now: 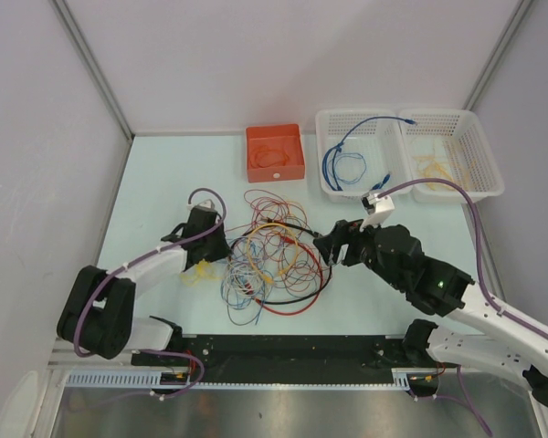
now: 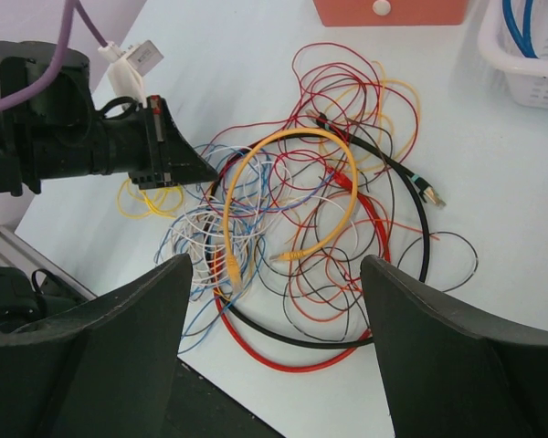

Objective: Untangle the cables

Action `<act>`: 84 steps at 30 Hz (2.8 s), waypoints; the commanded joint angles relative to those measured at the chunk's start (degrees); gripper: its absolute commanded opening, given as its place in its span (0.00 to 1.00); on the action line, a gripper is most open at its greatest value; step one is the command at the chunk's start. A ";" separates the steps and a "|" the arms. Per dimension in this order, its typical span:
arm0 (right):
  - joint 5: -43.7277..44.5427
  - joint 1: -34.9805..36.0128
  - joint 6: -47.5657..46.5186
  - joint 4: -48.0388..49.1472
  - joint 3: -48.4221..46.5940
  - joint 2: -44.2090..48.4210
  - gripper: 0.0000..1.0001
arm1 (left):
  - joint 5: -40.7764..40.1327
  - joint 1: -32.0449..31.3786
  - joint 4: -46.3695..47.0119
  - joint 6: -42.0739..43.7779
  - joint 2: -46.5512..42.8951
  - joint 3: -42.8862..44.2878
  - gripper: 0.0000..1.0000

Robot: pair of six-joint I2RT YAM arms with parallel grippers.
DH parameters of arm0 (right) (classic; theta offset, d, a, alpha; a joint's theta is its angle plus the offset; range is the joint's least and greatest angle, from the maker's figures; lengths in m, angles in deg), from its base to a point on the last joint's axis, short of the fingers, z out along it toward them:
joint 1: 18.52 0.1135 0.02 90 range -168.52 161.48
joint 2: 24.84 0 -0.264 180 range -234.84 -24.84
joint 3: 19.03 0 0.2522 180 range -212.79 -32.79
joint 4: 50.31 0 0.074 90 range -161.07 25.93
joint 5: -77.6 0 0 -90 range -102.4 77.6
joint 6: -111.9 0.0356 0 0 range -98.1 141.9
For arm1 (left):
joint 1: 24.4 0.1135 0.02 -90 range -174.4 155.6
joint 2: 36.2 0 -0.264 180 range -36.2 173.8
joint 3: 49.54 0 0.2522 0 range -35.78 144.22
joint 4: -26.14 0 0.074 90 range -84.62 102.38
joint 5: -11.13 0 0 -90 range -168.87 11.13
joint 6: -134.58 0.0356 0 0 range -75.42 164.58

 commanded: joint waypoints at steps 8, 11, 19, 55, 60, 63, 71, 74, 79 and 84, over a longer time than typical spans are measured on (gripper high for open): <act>0.42 -1.49 -2.16 2.71 -0.61 6.42 0.79 | 15.66 -0.34 7.17 3.09 -24.03 9.01 0.00; 0.59 -2.19 -2.95 3.15 -1.84 8.71 0.79 | 20.05 -2.87 7.53 3.44 -25.36 14.81 0.00; -2.83 -2.72 -3.40 5.00 -6.06 10.22 0.79 | 35.00 -15.52 16.41 4.49 -19.13 21.33 0.00; -14.17 -3.52 -1.02 8.16 -6.86 -0.86 0.79 | 44.42 -23.54 13.42 17.41 -21.75 20.28 0.00; -14.53 -2.90 -2.43 11.93 -6.68 -2.53 0.79 | 44.33 -23.72 13.42 17.06 -21.40 20.80 0.00; -13.82 -2.55 -3.22 16.40 -4.67 -2.88 0.79 | 44.86 -23.98 14.47 16.01 -20.96 21.15 0.00; -11.45 -2.72 -3.83 27.85 1.41 -3.50 0.41 | 44.95 -24.86 13.86 15.30 -19.91 22.83 0.00; -9.43 -2.81 -4.80 28.55 1.67 -4.38 0.27 | 45.21 -24.95 14.91 14.78 -20.08 22.74 0.00; -7.76 -3.16 -4.19 29.96 3.07 -3.15 0.08 | 44.95 -25.04 13.96 14.60 -20.43 23.18 0.00; -6.79 -3.16 -4.19 27.51 4.13 -0.16 0.00 | 42.93 -25.12 12.37 16.01 -20.96 23.00 0.00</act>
